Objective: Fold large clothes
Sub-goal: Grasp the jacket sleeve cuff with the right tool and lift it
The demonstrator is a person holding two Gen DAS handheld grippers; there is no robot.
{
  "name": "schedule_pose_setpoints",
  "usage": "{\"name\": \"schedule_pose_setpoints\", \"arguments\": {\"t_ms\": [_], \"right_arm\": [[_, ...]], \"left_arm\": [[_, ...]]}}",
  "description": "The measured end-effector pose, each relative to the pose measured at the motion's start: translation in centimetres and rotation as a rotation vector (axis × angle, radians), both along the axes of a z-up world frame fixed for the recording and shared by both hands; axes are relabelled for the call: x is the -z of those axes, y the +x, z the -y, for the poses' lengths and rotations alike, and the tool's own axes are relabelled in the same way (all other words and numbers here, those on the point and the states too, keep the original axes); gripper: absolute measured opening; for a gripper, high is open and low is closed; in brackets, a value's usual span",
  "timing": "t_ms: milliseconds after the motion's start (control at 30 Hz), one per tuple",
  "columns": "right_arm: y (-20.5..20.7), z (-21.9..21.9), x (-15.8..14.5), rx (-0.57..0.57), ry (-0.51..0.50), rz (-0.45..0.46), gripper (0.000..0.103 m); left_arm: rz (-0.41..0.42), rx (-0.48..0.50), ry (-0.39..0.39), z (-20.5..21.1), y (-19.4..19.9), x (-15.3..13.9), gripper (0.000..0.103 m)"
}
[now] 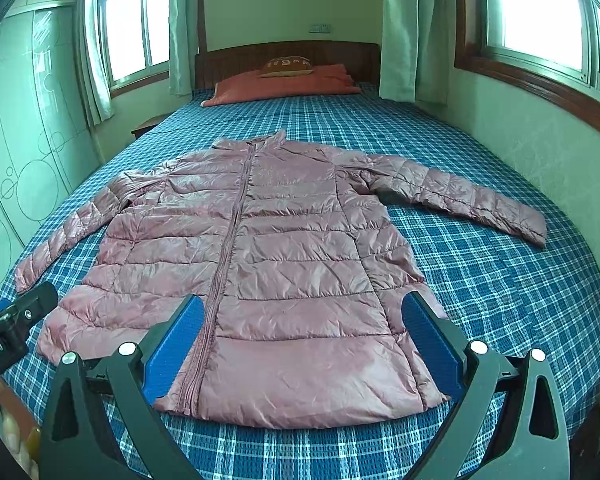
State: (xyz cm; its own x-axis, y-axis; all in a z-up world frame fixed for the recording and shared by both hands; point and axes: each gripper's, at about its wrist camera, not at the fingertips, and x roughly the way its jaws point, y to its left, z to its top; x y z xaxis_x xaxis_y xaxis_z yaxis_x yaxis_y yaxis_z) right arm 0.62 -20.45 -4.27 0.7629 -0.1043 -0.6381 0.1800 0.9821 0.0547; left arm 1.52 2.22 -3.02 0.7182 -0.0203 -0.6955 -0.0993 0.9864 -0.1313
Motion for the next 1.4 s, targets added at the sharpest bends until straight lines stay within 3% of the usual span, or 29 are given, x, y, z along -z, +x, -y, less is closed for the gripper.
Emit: {"name": "schedule_pose_setpoints", "arguments": {"t_ms": [233, 433, 700, 733, 800, 833, 967, 1033, 1200, 1400], "right_arm": [[2.4, 3.5, 1.3, 0.061, 0.043, 0.006, 0.098], [5.7, 10.3, 3.1, 0.175, 0.166, -0.037, 0.098], [8.0, 24.7, 5.7, 0.394, 0.48, 0.072, 0.098], [8.2, 26.3, 6.0, 0.427, 0.493, 0.088, 0.095], [8.6, 29.3, 6.8, 0.493, 0.511, 0.088, 0.069], [8.7, 30.8, 7.4, 0.523, 0.538, 0.089, 0.058], [8.9, 35.8, 10.3, 0.568, 0.737, 0.167, 0.058], [8.8, 37.4, 11.5, 0.596, 0.778, 0.2, 0.058], [8.4, 39.6, 13.4, 0.665, 0.815, 0.266, 0.058], [7.8, 41.0, 13.5, 0.721, 0.796, 0.391, 0.058]], "left_arm": [[-0.137, -0.106, -0.048, -4.3, 5.2, 3.4, 0.101], [-0.172, -0.272, -0.048, -9.1, 9.6, 5.4, 0.101], [-0.236, -0.546, -0.079, -16.5, 14.5, 8.8, 0.101], [-0.244, -0.576, -0.079, -17.2, 14.9, 9.2, 0.101], [-0.26, -0.62, -0.058, -18.2, 15.6, 9.9, 0.101], [-0.268, -0.636, -0.044, -18.7, 15.9, 10.3, 0.101], [-0.298, -0.695, -0.016, -19.8, 16.5, 11.7, 0.101], [-0.322, -0.72, -0.015, -20.4, 16.7, 12.6, 0.101], [-0.3, -0.729, 0.046, -19.8, 17.2, 12.8, 0.101], [-0.271, -0.734, 0.072, -20.2, 17.4, 13.1, 0.101]]}}
